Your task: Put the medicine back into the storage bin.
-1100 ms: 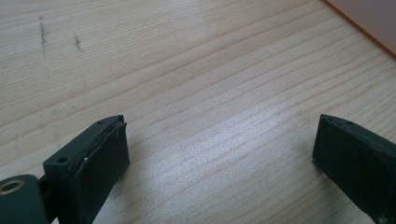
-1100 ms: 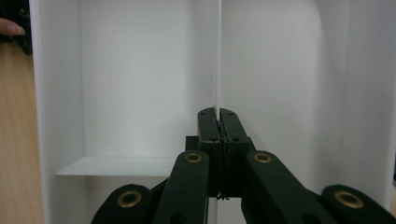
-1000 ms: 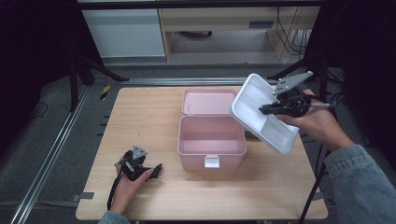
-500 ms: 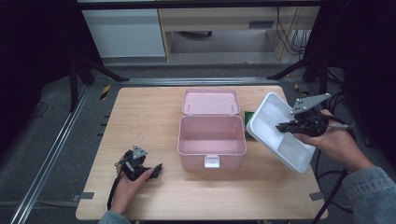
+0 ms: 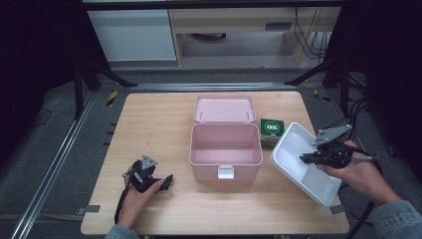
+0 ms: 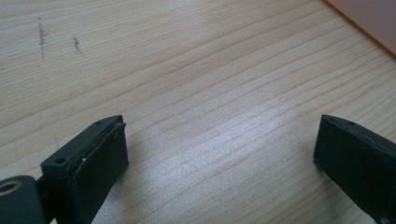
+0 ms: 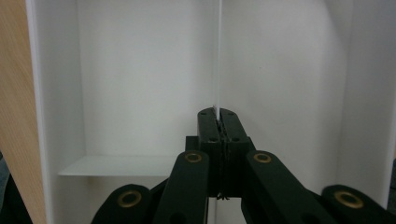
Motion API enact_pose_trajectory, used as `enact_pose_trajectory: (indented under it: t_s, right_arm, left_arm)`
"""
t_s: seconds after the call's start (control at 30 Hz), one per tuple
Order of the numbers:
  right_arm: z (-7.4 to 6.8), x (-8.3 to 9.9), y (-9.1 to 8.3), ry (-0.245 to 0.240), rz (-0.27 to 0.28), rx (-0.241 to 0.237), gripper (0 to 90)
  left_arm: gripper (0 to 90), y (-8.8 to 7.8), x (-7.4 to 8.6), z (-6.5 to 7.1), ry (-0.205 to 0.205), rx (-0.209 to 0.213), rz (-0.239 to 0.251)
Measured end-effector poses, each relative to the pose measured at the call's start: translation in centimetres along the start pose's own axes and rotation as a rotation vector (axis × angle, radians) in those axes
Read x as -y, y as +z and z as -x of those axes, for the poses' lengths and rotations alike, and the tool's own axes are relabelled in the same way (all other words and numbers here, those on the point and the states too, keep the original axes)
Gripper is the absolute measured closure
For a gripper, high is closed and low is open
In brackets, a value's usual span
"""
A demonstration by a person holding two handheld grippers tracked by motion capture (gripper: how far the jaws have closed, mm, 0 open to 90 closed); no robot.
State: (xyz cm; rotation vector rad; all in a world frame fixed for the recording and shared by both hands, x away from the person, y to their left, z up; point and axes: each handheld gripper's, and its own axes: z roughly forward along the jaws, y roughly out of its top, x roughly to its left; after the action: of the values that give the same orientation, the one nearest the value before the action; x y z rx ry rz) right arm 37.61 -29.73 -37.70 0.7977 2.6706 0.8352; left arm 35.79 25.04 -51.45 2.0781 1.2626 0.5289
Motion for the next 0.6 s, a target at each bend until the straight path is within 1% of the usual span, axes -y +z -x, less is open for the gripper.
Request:
enact_pose_trajectory:
  t_s: [0.1, 0.2, 0.23, 0.37, 0.4, 0.43, 0.47, 0.5, 0.53, 0.57, 0.6]
  right_arm:
    - [-0.3, 0.7, 1.0, 0.005, -0.013, -0.011, 89.9]
    - [-0.6, 1.3, 2.0, 0.005, -0.022, -0.032, 89.9]
    - [-0.6, 1.3, 2.0, 0.005, -0.022, -0.032, 89.9]
    - [-1.1, 2.3, 3.5, 0.004, -0.077, -0.047, 89.9]
    - [-1.2, 2.5, 3.9, 0.0, -0.084, -0.051, 89.9]
    - [-1.2, 2.5, 3.9, 0.0, -0.084, -0.051, 89.9]
    - [-1.3, 2.7, 4.6, -0.002, -0.103, -0.055, 89.9]
    - [-1.3, 2.7, 4.6, -0.002, -0.103, -0.055, 89.9]
    - [-1.3, 2.8, 5.3, -0.005, -0.117, -0.058, 89.9]
    - [-1.3, 2.8, 5.3, -0.005, -0.117, -0.058, 89.9]
    - [-1.3, 2.9, 6.0, -0.006, -0.132, -0.06, 89.9]
  left_arm:
    - [2.0, 0.0, 0.0, 0.0, 0.001, 0.0, 0.0]
    - [2.0, 0.0, 0.0, 0.0, 0.0, 0.0, 0.0]
    - [2.0, 0.0, 0.0, 0.0, 0.0, 0.0, 0.0]
    - [2.0, 0.0, 0.0, 0.0, 0.001, 0.0, 0.0]
    - [2.0, 0.0, 0.0, 0.0, 0.001, 0.0, 0.0]
    - [2.0, 0.0, 0.0, 0.0, 0.001, 0.0, 0.0]
    - [2.0, 0.0, 0.0, 0.0, 0.001, 0.0, 0.0]
    - [2.0, 0.0, 0.0, 0.0, 0.0, 0.0, 0.0]
    - [2.0, 0.0, 0.0, 0.0, 0.001, 0.0, 0.0]
    - [2.0, 0.0, 0.0, 0.0, 0.001, 0.0, 0.0]
    - [2.0, 0.0, 0.0, 0.0, 0.001, 0.0, 0.0]
